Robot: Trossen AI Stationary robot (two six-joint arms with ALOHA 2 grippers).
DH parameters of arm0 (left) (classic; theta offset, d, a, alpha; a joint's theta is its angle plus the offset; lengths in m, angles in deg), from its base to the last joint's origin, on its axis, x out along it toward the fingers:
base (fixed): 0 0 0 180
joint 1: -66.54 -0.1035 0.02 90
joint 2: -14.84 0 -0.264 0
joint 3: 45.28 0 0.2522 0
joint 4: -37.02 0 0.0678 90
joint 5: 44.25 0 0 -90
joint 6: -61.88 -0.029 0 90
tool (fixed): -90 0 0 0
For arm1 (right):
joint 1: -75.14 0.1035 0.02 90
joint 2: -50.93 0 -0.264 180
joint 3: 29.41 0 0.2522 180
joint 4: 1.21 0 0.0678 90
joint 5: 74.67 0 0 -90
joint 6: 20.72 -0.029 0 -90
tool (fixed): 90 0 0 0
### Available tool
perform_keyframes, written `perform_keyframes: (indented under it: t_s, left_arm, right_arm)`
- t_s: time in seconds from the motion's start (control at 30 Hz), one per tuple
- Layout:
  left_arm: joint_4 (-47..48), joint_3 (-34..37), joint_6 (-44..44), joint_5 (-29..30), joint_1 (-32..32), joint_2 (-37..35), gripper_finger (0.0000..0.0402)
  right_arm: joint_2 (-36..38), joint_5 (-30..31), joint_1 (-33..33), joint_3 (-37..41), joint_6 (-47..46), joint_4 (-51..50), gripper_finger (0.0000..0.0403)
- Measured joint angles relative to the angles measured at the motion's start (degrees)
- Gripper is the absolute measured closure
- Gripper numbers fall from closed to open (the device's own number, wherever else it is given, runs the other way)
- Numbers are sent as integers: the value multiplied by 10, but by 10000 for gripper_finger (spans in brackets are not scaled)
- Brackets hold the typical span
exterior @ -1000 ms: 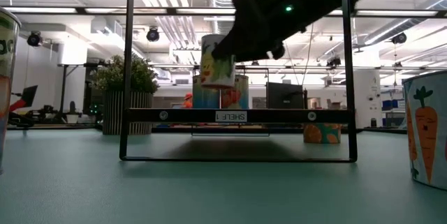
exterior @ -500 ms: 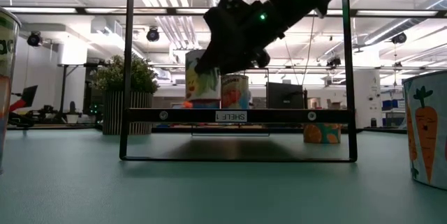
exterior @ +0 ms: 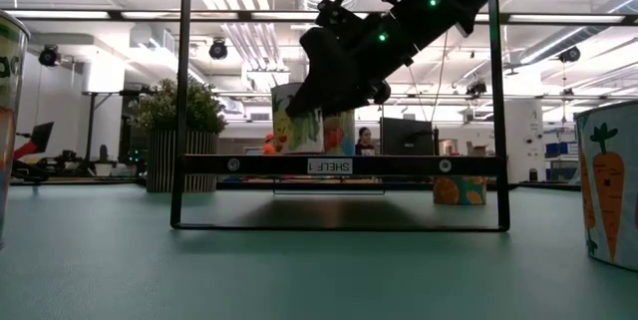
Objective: Pick and place cans onto a shelf
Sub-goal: Put the canned mixed fruits on the shelf
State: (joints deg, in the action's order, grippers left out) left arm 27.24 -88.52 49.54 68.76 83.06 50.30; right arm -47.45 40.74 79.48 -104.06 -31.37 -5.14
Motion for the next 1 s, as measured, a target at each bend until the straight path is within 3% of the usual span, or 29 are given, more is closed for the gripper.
perform_keyframes:
  t_s: [0.5, 0.8, 1.0]
  left_arm:
    - [0, 0, 0, 0, 0, -1, 402]
    - [0, 0, 5, 0, 0, -6, 402]
    - [1, 0, 9, 0, 0, -7, 402]
  right_arm:
    - [0, -19, -1, 0, -14, -1, 86]
    - [8, -19, 0, 0, -20, -8, 84]
    - [43, -19, 1, -27, -28, -80, 95]
